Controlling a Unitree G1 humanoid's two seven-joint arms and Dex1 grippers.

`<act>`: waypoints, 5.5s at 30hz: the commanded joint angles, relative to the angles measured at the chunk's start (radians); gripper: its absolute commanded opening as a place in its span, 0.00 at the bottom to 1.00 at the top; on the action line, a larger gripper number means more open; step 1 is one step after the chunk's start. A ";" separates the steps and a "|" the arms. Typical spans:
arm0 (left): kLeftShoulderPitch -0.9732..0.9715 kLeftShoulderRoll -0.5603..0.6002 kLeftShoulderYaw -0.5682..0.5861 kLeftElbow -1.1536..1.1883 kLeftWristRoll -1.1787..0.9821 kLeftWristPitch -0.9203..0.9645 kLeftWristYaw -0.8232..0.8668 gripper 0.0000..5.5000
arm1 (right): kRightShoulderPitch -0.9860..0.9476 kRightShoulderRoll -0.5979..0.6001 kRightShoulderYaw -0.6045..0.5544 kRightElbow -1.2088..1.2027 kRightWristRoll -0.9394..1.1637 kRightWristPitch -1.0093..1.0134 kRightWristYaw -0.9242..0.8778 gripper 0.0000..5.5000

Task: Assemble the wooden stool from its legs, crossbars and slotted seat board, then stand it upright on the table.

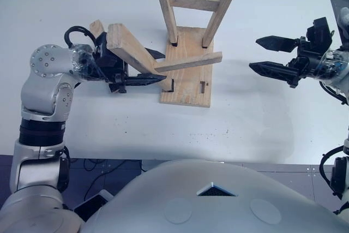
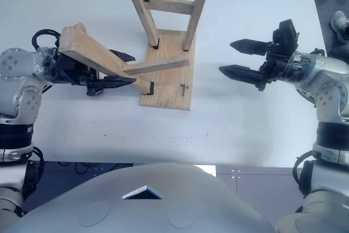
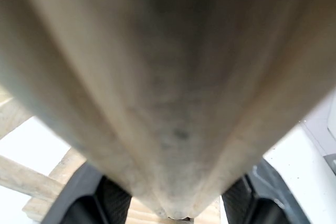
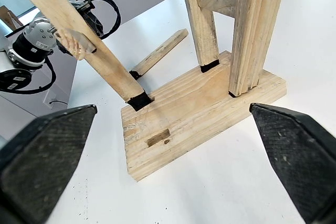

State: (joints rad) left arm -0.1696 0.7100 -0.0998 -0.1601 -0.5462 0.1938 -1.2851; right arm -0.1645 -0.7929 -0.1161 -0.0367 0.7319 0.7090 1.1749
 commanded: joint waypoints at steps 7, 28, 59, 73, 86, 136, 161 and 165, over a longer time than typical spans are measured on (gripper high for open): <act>-0.064 0.068 -0.139 0.103 0.188 0.016 0.000 0.37 | 0.013 0.047 -0.004 -0.024 -0.013 -0.013 -0.032 0.98; -0.105 0.146 -0.244 0.031 0.129 0.239 0.035 0.37 | 0.014 0.080 -0.007 -0.021 -0.026 -0.014 -0.068 0.98; 0.115 0.112 -0.456 0.050 0.117 0.409 0.226 0.37 | 0.016 0.087 0.017 0.030 -0.054 -0.035 -0.087 0.98; 0.022 0.175 -0.530 0.133 0.203 0.346 0.156 0.37 | 0.018 0.103 0.018 0.066 -0.075 -0.048 -0.106 0.98; 0.049 0.213 -0.584 0.021 0.261 0.293 0.232 0.37 | 0.038 0.154 0.007 0.109 -0.091 -0.102 -0.150 0.98; 0.213 0.125 -0.125 -0.265 0.189 0.035 0.323 0.80 | 0.220 0.202 -0.047 0.018 -0.070 -0.104 -0.269 0.98; 0.152 0.030 -0.042 -0.256 0.097 0.033 0.262 0.37 | 0.177 0.218 -0.024 0.083 -0.113 -0.135 -0.266 0.98; 0.116 0.015 -0.112 -0.172 0.191 0.007 0.244 0.36 | 0.168 0.218 -0.021 0.098 -0.121 -0.137 -0.263 0.98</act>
State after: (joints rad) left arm -0.0303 0.7252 -0.1751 -0.3805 -0.4271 0.2007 -1.0382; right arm 0.0219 -0.5939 -0.1448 0.0520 0.6246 0.5799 0.9110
